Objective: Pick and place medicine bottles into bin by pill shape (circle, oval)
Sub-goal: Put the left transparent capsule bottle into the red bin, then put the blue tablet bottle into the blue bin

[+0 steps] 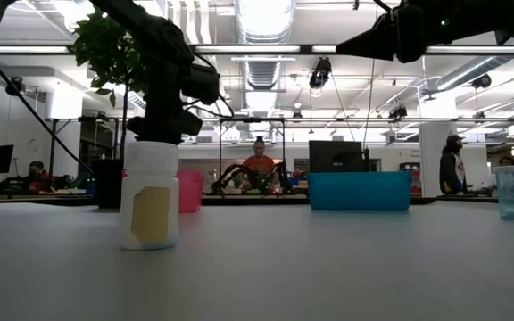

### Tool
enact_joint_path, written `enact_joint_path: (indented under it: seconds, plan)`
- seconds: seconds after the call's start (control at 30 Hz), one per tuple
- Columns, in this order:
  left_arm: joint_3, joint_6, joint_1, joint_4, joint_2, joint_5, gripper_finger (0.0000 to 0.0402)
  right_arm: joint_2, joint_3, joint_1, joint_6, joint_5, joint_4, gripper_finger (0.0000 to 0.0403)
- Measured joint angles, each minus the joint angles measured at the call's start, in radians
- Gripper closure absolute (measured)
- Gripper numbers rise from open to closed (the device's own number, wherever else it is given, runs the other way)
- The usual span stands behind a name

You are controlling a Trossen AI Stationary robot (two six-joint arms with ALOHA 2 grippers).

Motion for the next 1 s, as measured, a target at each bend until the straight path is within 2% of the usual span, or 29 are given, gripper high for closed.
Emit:
enact_joint_path:
  seconds: [0.67, 1.0]
  plan:
    - [-0.034, -0.016, 0.000, 0.015, 0.001, -0.015, 0.0269, 0.000, 0.000, 0.000, 0.000, 0.000, 0.000, 0.0216]
    - [-0.017, -0.008, -0.001, 0.011, -0.001, -0.015, 0.0193, 0.000, 0.000, 0.000, 0.000, 0.000, 0.000, 0.0216]
